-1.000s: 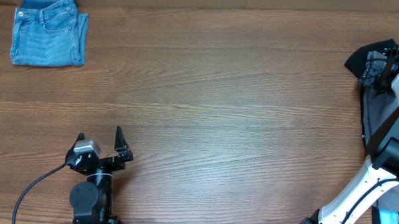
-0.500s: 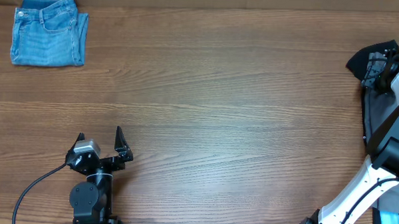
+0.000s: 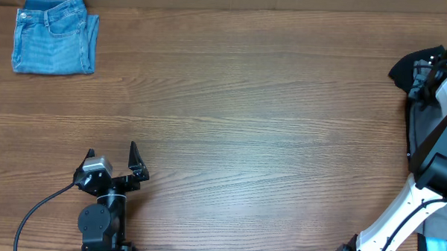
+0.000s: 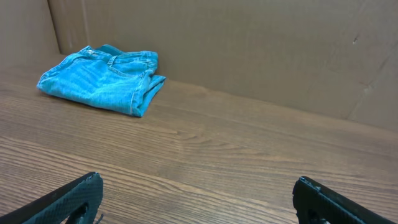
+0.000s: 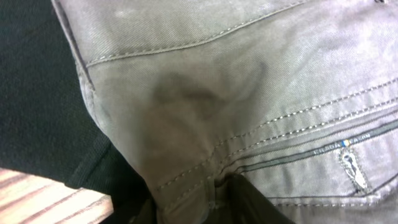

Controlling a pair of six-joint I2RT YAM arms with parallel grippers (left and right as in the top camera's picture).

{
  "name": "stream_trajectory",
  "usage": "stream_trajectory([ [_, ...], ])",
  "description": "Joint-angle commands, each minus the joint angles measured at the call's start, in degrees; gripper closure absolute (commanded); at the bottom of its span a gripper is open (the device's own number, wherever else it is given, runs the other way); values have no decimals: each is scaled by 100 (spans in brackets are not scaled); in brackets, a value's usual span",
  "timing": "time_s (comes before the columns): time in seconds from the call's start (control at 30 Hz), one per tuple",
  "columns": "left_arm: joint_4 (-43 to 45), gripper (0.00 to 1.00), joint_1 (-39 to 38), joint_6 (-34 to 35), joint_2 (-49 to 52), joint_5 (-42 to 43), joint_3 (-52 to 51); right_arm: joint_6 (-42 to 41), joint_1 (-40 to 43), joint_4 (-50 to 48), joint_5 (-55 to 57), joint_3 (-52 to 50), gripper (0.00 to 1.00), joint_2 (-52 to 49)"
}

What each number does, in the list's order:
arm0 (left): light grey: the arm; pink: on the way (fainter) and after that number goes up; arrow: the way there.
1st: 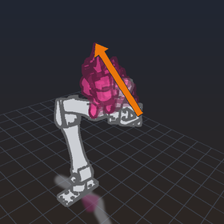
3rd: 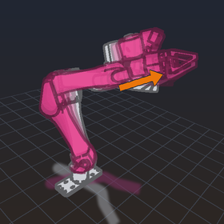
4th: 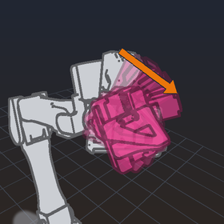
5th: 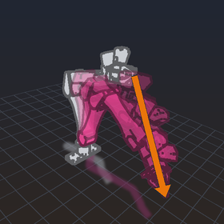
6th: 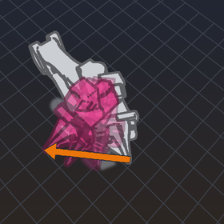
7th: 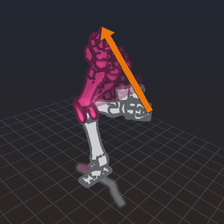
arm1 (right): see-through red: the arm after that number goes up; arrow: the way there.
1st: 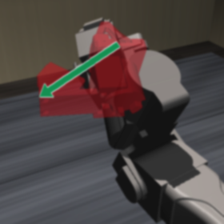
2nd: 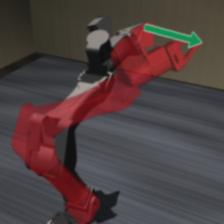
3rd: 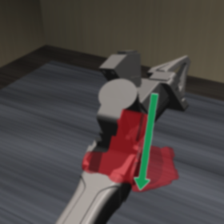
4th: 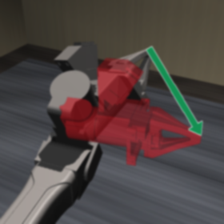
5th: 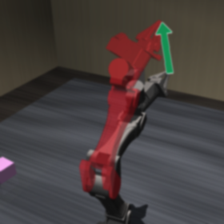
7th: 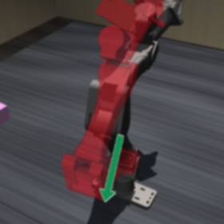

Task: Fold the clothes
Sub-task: 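Grasp the grey shorts waistband with the right gripper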

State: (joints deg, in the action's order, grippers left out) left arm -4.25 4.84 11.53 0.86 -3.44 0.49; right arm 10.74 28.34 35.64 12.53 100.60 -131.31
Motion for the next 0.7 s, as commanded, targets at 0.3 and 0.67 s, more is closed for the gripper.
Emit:
stream_trajectory([
  [0.3, 13, 0, -31, -125, -61, 31, -22, -308, -304, 85, 157, 382, 76, -129],
  [0.67, 13, 0, -31, -125, -61, 31, -22, -546, -387, 111, 402, 459, 96, -105],
])
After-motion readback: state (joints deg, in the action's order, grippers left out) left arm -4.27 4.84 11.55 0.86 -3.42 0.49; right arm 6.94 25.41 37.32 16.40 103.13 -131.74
